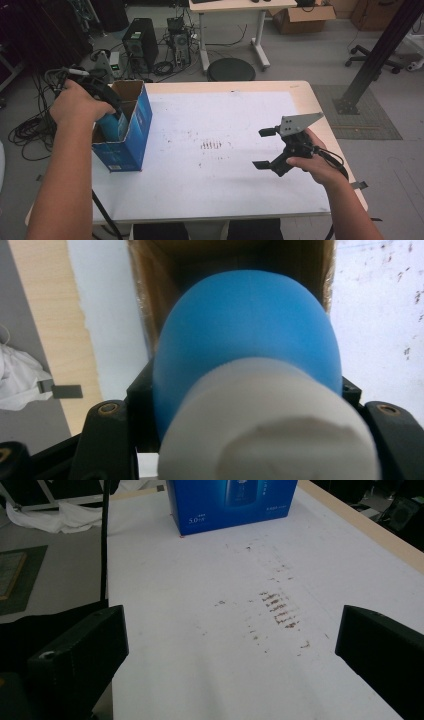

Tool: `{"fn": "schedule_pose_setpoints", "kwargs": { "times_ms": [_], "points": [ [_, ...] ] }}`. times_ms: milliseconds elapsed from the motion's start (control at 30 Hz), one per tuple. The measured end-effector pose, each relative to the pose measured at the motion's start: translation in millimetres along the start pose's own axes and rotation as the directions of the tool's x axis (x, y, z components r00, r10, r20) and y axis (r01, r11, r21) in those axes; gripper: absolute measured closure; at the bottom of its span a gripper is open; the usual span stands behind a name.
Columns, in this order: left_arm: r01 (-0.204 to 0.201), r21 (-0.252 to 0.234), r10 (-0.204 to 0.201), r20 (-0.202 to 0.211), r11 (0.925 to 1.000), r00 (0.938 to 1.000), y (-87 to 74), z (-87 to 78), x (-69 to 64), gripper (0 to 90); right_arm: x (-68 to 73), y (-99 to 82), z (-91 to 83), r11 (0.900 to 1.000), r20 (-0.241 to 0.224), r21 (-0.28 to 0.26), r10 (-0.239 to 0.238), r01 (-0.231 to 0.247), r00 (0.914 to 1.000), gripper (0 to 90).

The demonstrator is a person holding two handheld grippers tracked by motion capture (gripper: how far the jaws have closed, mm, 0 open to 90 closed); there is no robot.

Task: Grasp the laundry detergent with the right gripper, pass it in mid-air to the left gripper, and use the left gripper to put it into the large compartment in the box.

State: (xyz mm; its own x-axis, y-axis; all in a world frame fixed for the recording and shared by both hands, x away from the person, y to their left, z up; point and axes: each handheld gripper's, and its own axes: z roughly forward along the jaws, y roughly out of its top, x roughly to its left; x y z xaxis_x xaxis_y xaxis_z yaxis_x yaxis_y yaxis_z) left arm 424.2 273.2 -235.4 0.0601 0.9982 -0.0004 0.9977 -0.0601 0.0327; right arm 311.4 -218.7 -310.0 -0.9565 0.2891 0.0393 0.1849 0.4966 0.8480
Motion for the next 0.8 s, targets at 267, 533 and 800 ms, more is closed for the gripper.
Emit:
{"fn": "schedule_pose_setpoints", "kwargs": {
  "times_ms": [267,533,800],
  "points": [
    [-0.006,0.018,0.006,0.001,0.9998,1.0,1.7,20.0,-2.2,38.3,-0.2,-1.7,-0.3,1.0,0.0,0.0,0.004,-0.004,1.0,0.6],
    [-0.014,0.036,0.013,0.008,0.9993,0.9999,2.5,32.1,-3.4,38.3,0.6,-2.2,-0.8,1.0,0.0,-0.007,-0.001,0.001,1.0,0.6],
    [-0.013,0.049,0.013,-0.002,0.9987,0.9999,1.8,42.8,-3.7,38.2,1.2,-2.8,1.7,0.9999,-0.004,-0.017,0.0,0.0,1.0,0.5]
  ]
}}
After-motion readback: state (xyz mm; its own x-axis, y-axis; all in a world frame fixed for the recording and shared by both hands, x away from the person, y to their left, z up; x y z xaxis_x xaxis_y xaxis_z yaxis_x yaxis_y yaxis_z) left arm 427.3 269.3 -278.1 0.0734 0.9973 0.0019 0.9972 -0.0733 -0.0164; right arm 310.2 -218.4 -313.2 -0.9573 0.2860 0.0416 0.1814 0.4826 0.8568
